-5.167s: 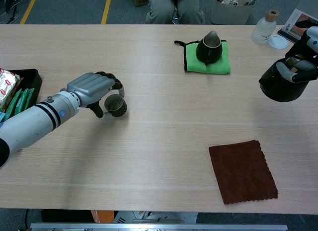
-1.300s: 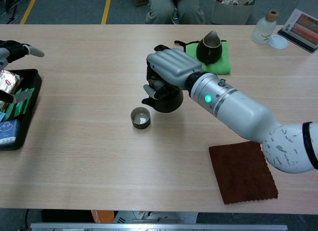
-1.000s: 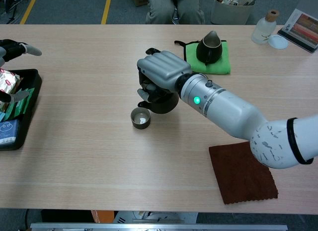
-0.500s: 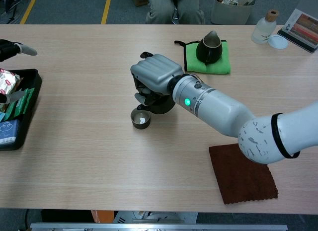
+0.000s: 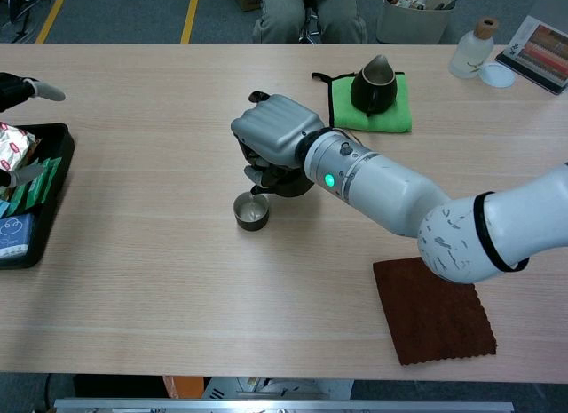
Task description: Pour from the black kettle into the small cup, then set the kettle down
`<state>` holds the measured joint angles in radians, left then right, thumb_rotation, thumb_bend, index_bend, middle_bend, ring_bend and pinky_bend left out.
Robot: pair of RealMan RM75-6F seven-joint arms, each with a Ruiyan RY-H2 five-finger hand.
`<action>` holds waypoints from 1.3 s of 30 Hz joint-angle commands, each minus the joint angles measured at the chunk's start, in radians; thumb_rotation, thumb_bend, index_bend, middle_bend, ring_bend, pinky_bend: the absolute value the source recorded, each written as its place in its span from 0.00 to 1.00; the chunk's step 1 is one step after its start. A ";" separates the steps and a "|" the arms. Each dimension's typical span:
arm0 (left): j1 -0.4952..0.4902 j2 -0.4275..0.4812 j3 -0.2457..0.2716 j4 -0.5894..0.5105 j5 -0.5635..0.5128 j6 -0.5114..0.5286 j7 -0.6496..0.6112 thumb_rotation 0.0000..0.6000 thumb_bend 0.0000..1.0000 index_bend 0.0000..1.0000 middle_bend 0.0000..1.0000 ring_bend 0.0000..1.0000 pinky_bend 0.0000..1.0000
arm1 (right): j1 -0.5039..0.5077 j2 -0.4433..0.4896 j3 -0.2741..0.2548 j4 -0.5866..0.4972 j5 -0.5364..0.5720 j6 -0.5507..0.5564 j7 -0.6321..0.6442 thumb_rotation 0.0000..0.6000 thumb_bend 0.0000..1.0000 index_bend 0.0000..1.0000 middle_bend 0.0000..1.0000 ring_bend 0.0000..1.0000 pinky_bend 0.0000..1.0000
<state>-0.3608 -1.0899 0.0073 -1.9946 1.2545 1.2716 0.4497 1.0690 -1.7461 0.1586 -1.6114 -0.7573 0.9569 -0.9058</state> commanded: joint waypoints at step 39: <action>0.017 0.004 -0.017 -0.004 0.001 -0.012 0.003 1.00 0.27 0.14 0.13 0.09 0.09 | 0.080 0.007 -0.026 -0.020 0.066 0.052 -0.051 1.00 0.47 1.00 1.00 0.97 0.03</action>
<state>-0.3441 -1.0862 -0.0096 -1.9981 1.2555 1.2595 0.4523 1.1491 -1.7393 0.1330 -1.6312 -0.6910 1.0090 -0.9570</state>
